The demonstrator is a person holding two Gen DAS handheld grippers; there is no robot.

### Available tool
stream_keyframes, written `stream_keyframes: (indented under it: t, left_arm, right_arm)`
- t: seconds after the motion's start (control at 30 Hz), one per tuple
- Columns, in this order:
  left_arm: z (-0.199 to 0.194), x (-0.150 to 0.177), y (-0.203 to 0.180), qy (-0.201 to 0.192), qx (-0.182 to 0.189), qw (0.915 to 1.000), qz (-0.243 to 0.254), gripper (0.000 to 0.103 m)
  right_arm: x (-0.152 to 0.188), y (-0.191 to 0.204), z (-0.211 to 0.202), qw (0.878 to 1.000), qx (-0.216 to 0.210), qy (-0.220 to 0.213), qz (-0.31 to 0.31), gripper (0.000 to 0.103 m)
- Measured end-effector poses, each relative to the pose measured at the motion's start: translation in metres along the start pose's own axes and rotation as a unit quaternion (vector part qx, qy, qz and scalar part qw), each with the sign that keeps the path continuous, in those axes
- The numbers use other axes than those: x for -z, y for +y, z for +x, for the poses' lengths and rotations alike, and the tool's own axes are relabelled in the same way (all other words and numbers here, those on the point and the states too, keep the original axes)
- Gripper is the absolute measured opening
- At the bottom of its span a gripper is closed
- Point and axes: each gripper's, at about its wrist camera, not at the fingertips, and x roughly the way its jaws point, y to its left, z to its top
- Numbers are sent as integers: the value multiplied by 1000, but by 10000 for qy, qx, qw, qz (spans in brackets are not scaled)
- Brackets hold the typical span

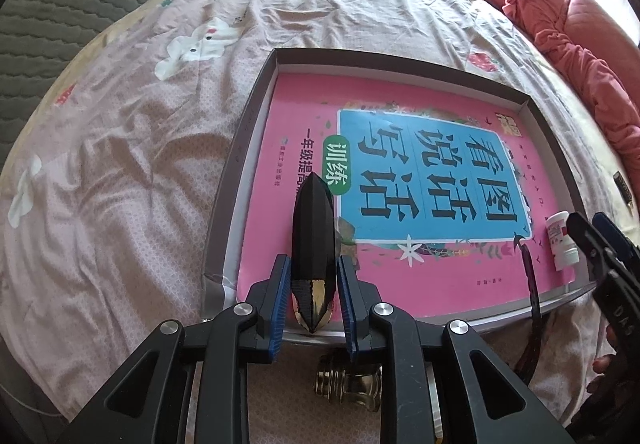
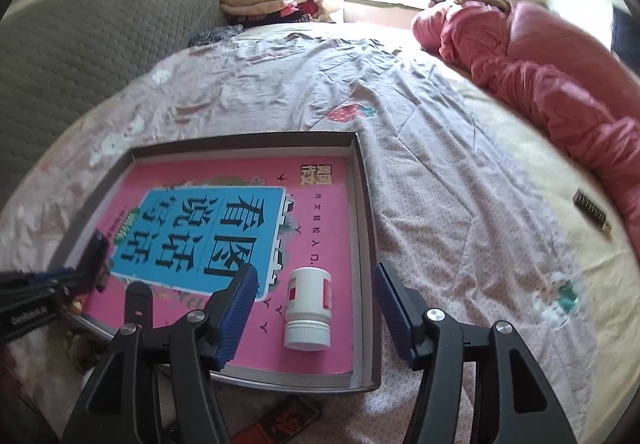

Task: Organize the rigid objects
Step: 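Lower the lipstick into the tray and open the left gripper while the right releases the bottle there, then withdraw both open grippers back from the tray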

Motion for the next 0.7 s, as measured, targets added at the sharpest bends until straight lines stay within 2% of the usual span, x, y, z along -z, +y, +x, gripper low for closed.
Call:
stream_keyframes:
  t: [0.2, 0.27, 0.37, 0.6, 0.7]
  left_arm:
    - [-3, 0, 3, -131, 18, 9999, -83, 26]
    - [-6, 0, 3, -197, 40, 9997, -115, 30]
    - [-10, -1, 4, -226, 57, 9996, -126, 33]
    - [-25, -4, 8, -428, 183, 9988, -183, 36]
    - [-32, -3, 9, -500, 228, 9983, -201, 42]
  right_arm:
    - [-3, -18, -3, 9995, 107, -88, 297, 61]
    - [-4, -20, -5, 9993, 155, -144, 314, 61]
    - [-5, -25, -7, 9988, -10, -209, 438, 61]
    - [-13, -43, -22, 9961, 110, -614, 620, 61]
    - [-16, -47, -24, 9955, 181, -669, 648, 61]
